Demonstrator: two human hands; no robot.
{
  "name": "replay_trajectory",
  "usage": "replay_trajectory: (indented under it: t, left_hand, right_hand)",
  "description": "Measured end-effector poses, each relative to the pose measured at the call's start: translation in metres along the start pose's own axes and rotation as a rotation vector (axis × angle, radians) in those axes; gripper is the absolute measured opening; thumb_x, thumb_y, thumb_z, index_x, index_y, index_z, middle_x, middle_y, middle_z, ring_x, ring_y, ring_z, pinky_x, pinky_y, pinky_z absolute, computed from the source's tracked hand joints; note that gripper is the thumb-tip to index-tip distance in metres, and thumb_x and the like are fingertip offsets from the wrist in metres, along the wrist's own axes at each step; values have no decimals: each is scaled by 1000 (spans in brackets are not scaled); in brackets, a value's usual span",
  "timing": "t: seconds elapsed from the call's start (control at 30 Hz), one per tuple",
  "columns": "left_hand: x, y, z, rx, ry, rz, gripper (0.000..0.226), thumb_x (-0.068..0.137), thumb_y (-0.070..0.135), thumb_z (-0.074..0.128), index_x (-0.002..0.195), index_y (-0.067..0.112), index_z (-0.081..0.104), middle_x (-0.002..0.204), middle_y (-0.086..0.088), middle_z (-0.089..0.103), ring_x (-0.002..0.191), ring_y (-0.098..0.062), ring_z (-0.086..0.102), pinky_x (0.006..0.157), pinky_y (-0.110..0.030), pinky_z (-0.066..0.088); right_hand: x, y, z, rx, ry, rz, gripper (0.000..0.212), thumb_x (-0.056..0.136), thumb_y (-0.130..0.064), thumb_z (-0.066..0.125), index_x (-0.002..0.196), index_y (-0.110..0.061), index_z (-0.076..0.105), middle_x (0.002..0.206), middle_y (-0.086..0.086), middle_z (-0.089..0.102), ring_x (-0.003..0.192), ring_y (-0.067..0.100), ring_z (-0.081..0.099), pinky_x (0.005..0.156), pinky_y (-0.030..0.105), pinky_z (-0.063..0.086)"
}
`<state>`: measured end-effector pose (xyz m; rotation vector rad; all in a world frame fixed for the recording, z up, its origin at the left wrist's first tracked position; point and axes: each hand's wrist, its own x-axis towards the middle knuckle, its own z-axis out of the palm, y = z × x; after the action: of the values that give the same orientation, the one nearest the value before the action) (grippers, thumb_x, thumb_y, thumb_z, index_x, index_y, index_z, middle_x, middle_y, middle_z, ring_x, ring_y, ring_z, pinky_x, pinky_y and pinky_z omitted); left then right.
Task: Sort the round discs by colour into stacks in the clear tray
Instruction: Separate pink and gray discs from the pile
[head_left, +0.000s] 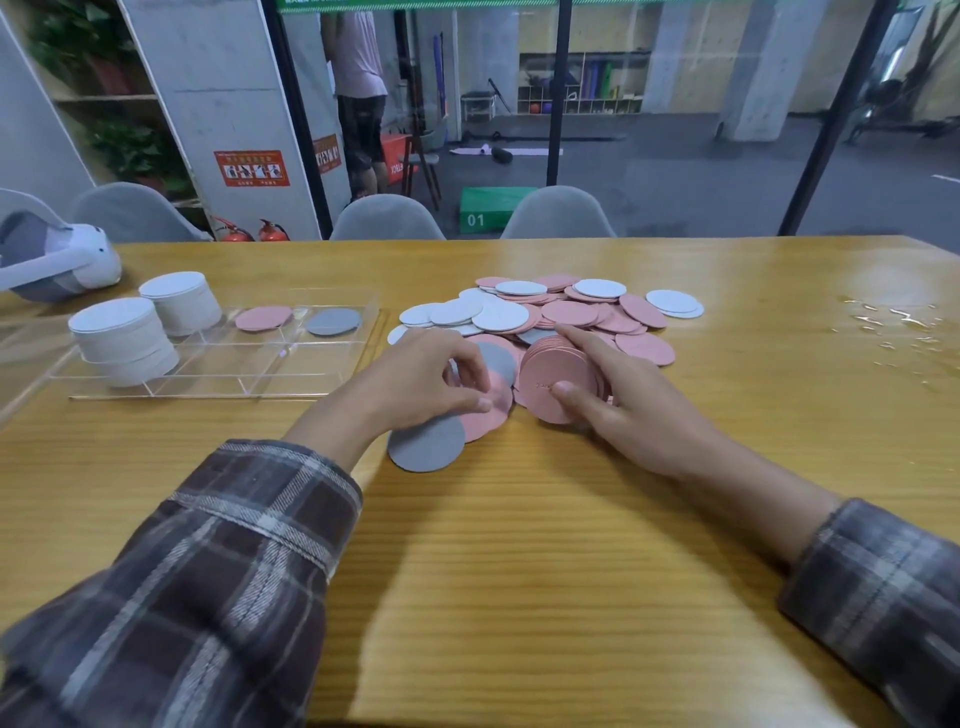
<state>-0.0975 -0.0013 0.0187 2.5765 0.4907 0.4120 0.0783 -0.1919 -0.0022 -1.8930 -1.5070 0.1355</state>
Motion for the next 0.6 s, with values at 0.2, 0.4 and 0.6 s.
replay_trajectory:
  t: [0.2,0.4,0.6]
  left_hand:
    - [1,4,6,-9,-11,-37,14,82,29,87,86,24,74,72,10,65,64,0,55,61,-12,40]
    - [-3,9,-3,-54,-100,-37,17,77,33,91,89,30,78,88,11,73,71,-4,62,69,-20,52]
    - [-1,7,-5,-29,-146,-52,27,70,27,94,90,29,75,85,11,70,74,-11,61,67,-19,49]
  right_hand:
    - [-1,1,0,-6,15,-2,62,101,-30,61,157,-27,35,142,-10,59,123,10,56,95,22,37]
    - [-2,2,-2,-17,32,25,61,101,-30,61,157,-28,35,138,-13,59,114,-1,51,87,4,33]
    - [-2,0,-3,-9,18,36,61,102,-30,59,158,-26,34,141,-10,57,112,-2,47,88,14,32]
